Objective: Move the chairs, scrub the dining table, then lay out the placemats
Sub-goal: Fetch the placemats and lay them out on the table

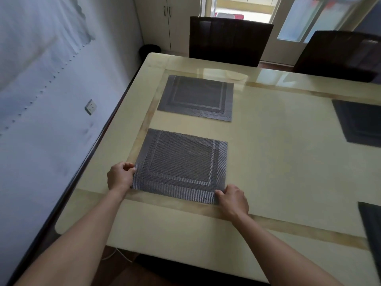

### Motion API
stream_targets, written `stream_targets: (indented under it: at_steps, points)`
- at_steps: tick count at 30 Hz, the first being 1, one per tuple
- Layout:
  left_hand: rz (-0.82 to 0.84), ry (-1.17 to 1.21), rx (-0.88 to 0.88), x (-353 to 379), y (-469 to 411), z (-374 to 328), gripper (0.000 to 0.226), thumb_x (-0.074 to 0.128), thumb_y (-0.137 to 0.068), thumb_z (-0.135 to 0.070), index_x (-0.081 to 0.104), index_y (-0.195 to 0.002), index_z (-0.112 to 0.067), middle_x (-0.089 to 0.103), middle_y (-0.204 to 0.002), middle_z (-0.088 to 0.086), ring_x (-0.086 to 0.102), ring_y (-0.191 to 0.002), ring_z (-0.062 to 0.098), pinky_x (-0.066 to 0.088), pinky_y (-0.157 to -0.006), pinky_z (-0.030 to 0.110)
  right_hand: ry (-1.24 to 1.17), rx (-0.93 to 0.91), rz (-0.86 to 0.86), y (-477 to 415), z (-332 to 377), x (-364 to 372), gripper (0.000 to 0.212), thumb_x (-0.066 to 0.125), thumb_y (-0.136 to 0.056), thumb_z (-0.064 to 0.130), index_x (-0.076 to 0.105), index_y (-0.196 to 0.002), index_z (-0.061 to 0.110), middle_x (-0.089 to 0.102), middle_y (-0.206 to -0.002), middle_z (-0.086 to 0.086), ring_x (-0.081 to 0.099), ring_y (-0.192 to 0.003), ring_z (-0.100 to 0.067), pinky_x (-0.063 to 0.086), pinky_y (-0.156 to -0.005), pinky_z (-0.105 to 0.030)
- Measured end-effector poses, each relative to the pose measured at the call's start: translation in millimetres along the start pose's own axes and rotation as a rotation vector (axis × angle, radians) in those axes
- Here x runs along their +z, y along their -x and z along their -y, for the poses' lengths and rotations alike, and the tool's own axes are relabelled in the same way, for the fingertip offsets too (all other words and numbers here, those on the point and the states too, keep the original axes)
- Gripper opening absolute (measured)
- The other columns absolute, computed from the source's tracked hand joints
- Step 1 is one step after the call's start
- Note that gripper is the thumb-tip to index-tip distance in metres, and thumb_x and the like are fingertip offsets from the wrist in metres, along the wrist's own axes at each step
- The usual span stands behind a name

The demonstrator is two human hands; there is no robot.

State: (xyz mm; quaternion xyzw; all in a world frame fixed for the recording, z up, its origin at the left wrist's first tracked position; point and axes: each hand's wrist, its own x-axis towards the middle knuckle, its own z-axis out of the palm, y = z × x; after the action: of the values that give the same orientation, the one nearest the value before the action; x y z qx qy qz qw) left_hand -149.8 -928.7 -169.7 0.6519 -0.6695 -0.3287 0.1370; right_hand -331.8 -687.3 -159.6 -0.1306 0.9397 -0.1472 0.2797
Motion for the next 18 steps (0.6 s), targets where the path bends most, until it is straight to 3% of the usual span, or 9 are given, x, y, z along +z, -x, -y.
stream_targets:
  at_steps: [3, 6, 9, 11, 15, 18]
  points:
    - [-0.034, -0.135, 0.112, -1, 5, -1, 0.023, 0.067, -0.084, -0.012, 0.065, -0.106, -0.005, 0.064, -0.106, 0.017, 0.058, -0.099, 0.033, 0.046, -0.083, 0.038, -0.01, -0.029, -0.055, 5, 1, -1, 0.034, 0.054, -0.091, 0.04, 0.054, -0.105, 0.009, 0.06, -0.111, -0.011, 0.056, -0.104, -0.03, 0.044, -0.079, -0.034]
    - [0.002, -0.232, 0.395, 7, 22, -3, 0.033, 0.065, -0.085, -0.008, 0.062, -0.117, -0.007, 0.06, -0.115, 0.014, 0.05, -0.108, 0.031, 0.041, -0.092, 0.037, 0.106, -0.263, -0.194, 13, -2, 0, 0.031, 0.053, -0.092, 0.031, 0.049, -0.116, 0.013, 0.05, -0.118, -0.006, 0.047, -0.109, -0.024, 0.045, -0.086, -0.034]
    - [0.136, -0.294, 0.56, 20, 39, -5, 0.041, 0.063, -0.087, -0.01, 0.059, -0.127, -0.012, 0.056, -0.128, 0.01, 0.046, -0.118, 0.028, 0.035, -0.102, 0.035, 0.235, -0.485, -0.096, 15, -3, 4, 0.046, 0.05, -0.092, 0.02, 0.04, -0.137, 0.02, 0.035, -0.143, -0.005, 0.031, -0.128, -0.023, 0.036, -0.101, -0.033]
    - [0.177, -0.366, 0.545, 26, 44, -5, 0.044, 0.062, -0.088, -0.016, 0.056, -0.131, -0.018, 0.051, -0.136, 0.007, 0.042, -0.123, 0.027, 0.034, -0.105, 0.036, 0.29, -0.51, -0.029, 14, -2, 5, 0.047, 0.048, -0.094, 0.022, 0.036, -0.139, 0.025, 0.027, -0.149, -0.003, 0.024, -0.134, -0.024, 0.032, -0.103, -0.034]
    - [0.203, -0.418, 0.478, 28, 49, -7, 0.044, 0.059, -0.09, -0.021, 0.053, -0.134, -0.022, 0.044, -0.143, 0.004, 0.037, -0.129, 0.025, 0.032, -0.108, 0.037, 0.305, -0.513, 0.012, 13, 0, 4, 0.032, 0.049, -0.093, 0.026, 0.046, -0.125, 0.023, 0.034, -0.141, -0.001, 0.03, -0.127, -0.025, 0.035, -0.097, -0.037]
    - [0.202, -0.407, 0.451, 25, 56, -20, 0.045, 0.058, -0.091, -0.02, 0.051, -0.135, -0.019, 0.042, -0.144, 0.006, 0.035, -0.131, 0.026, 0.028, -0.109, 0.035, 0.266, -0.495, 0.065, 14, -3, -4, 0.042, 0.046, -0.095, 0.021, 0.039, -0.136, 0.023, 0.025, -0.152, -0.005, 0.022, -0.136, -0.026, 0.031, -0.105, -0.038]
